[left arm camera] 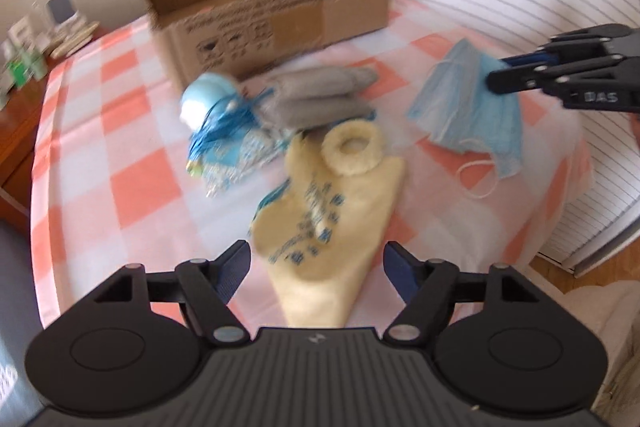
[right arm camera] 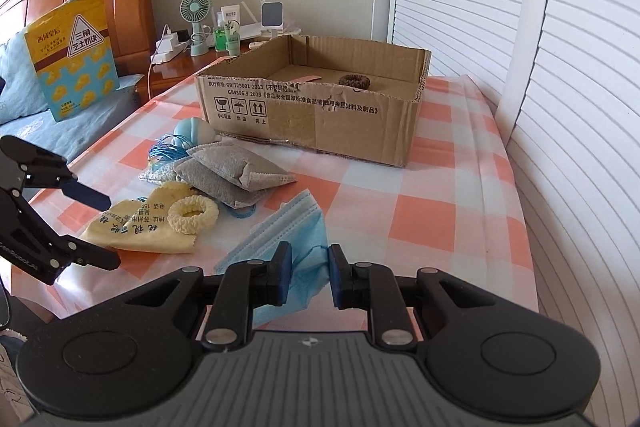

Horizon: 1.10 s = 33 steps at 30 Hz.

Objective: Organize soft objects
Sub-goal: 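Close the left gripper on the yellow printed cloth while the right gripper holds the mask, then lift the yellow cloth with the left gripper and drop it into the box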

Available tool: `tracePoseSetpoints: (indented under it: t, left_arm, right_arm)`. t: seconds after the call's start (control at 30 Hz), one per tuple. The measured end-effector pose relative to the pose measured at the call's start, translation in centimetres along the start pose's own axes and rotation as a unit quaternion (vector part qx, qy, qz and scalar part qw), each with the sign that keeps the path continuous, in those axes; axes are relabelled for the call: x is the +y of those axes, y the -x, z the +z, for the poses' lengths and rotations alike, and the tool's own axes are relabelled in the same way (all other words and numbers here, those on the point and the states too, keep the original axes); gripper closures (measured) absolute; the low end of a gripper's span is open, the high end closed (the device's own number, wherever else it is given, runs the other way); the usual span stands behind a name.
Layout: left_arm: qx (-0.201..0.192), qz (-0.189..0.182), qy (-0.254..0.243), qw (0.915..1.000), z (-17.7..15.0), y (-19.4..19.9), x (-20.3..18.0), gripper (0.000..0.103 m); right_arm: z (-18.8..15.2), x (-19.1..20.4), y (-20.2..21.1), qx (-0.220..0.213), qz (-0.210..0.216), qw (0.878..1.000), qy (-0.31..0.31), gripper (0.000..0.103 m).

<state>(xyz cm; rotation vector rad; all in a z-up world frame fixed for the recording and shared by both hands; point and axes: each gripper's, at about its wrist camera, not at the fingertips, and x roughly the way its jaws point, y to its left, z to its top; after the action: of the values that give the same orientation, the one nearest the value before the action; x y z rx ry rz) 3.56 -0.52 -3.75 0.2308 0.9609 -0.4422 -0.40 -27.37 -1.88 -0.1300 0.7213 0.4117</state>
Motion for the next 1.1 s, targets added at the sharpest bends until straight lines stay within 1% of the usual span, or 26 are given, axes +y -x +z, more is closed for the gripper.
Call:
tracePoseSetpoints:
  t: [0.03, 0.1, 0.2, 0.27, 0.33, 0.37, 0.4, 0.43, 0.47, 0.53, 0.6, 0.63, 0.73, 0.83, 1.1]
  left_arm:
    - [0.002, -0.002, 0.015, 0.9999, -0.2, -0.2, 0.3, 0.028]
    - [-0.006, -0.007, 0.038, 0.9992, -0.3, -0.2, 0.4, 0.027]
    - [-0.016, -0.022, 0.046, 0.9986, 0.3, -0.6, -0.3, 0.028]
    - [-0.022, -0.025, 0.042, 0.9985, 0.8, -0.9, -0.8, 0.032]
    - [-0.029, -0.026, 0.034, 0.9987, 1.2, -1.1, -1.4, 0.046]
    - [-0.032, -0.027, 0.031, 0.9987, 1.4, -1.2, -1.6, 0.048]
    - [-0.035, -0.026, 0.026, 0.9987, 1.5, -1.3, -1.7, 0.053]
    - [-0.037, -0.026, 0.025, 0.9987, 1.6, -1.3, -1.8, 0.061]
    - [-0.039, -0.025, 0.026, 0.9986, 1.7, -1.4, -1.7, 0.064]
    - [-0.042, -0.027, 0.031, 0.9983, 1.9, -1.4, -1.5, 0.079]
    - [-0.042, -0.028, 0.034, 0.9981, 1.9, -1.4, -1.4, 0.089]
    - [-0.041, -0.029, 0.032, 0.9982, 1.9, -1.3, -1.3, 0.091]
    - [-0.045, -0.020, 0.016, 0.9987, 1.9, -1.0, -1.5, 0.095]
    - [-0.051, -0.017, 0.004, 0.9986, 2.1, -0.2, -1.5, 0.097]
    - [-0.068, -0.002, -0.037, 0.9970, 3.3, 3.4, -0.9, 0.097]
  right_arm:
    - [0.0, -0.1, 0.0, 0.001, 0.001, 1.000, -0.001, 0.080]
    - [-0.1, -0.1, -0.2, 0.003, 0.001, 1.000, -0.002, 0.080]
    - [-0.1, -0.2, -0.4, 0.005, 0.001, 1.000, -0.003, 0.080]
    - [-0.1, -0.2, -0.4, 0.005, 0.002, 1.000, -0.003, 0.080]
    - [-0.1, -0.2, -0.4, 0.006, 0.002, 1.000, -0.003, 0.080]
    - [-0.1, -0.2, -0.4, 0.007, 0.001, 1.000, -0.003, 0.080]
    - [-0.1, -0.2, -0.4, 0.007, 0.001, 1.000, -0.002, 0.080]
    - [-0.1, -0.2, -0.4, 0.007, 0.001, 1.000, -0.003, 0.080]
    - [-0.1, -0.2, -0.4, 0.008, 0.001, 1.000, -0.004, 0.080]
    - [-0.1, -0.3, -0.5, 0.007, 0.001, 1.000, -0.005, 0.080]
    - [-0.1, -0.3, -0.5, 0.007, 0.002, 1.000, -0.005, 0.080]
    - [-0.1, -0.2, -0.5, 0.007, 0.001, 1.000, -0.004, 0.080]
    - [-0.1, -0.2, -0.4, 0.005, 0.002, 1.000, -0.002, 0.080]
    - [0.0, -0.2, -0.3, 0.004, 0.002, 1.000, -0.001, 0.080]
    - [0.7, -0.2, 0.5, -0.009, 0.001, 1.000, 0.001, 0.080]
